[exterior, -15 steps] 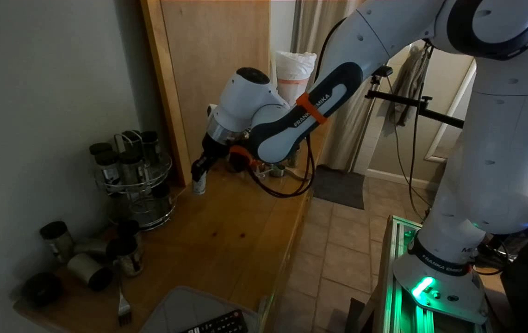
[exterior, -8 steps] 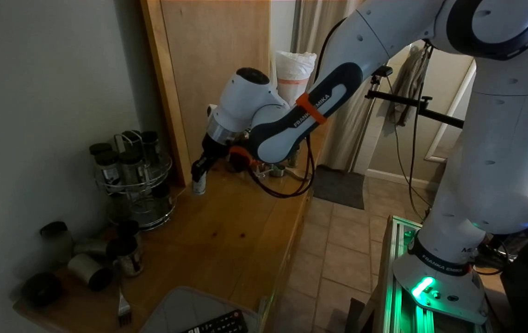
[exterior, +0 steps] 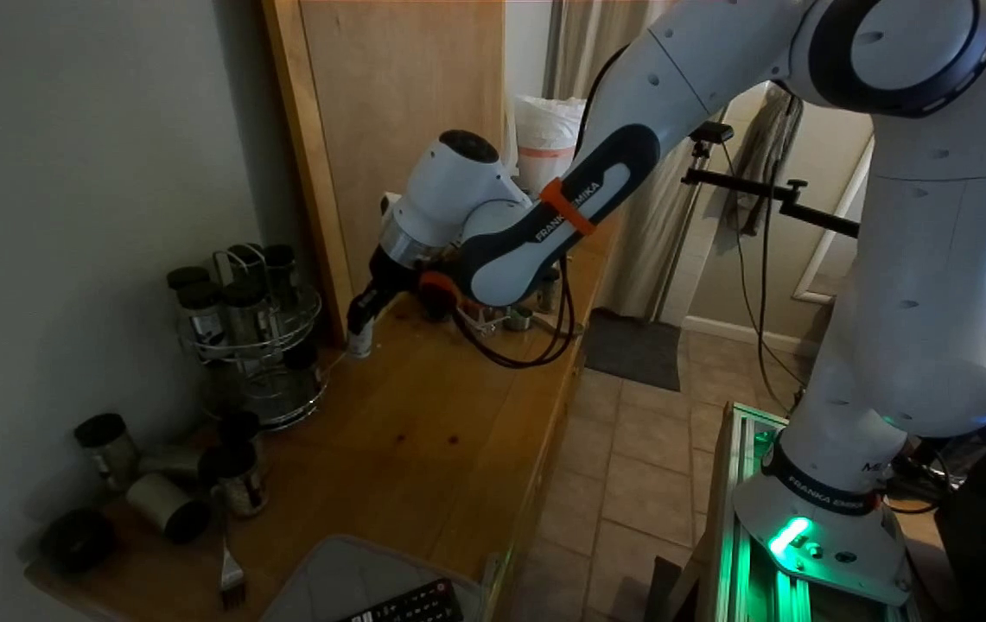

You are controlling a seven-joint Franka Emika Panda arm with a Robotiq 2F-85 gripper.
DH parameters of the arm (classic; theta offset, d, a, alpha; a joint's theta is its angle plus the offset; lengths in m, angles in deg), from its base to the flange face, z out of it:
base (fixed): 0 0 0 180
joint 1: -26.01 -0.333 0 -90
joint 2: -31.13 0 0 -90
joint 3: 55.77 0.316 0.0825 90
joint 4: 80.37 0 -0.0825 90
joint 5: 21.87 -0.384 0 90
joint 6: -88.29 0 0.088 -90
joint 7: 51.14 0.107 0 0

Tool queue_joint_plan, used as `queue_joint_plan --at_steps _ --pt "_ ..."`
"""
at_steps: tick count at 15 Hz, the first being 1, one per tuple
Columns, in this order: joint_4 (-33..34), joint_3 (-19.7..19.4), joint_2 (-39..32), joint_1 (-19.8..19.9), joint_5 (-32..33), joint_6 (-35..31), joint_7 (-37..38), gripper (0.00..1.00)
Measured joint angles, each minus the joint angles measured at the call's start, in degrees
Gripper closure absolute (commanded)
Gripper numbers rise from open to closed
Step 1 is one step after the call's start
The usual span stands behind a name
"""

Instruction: Move the white bottle to the right side of the spice rack

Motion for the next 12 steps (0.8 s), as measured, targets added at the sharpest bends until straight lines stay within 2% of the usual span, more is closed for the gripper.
queue_joint_plan --at_steps 6,12 --pt "2.6 0.0 -3.6 0.1 0.0 -4.6 -2.1 0.8" --pt "4.3 0.9 -6.0 0.8 0.0 -5.1 -4.8 0.8"
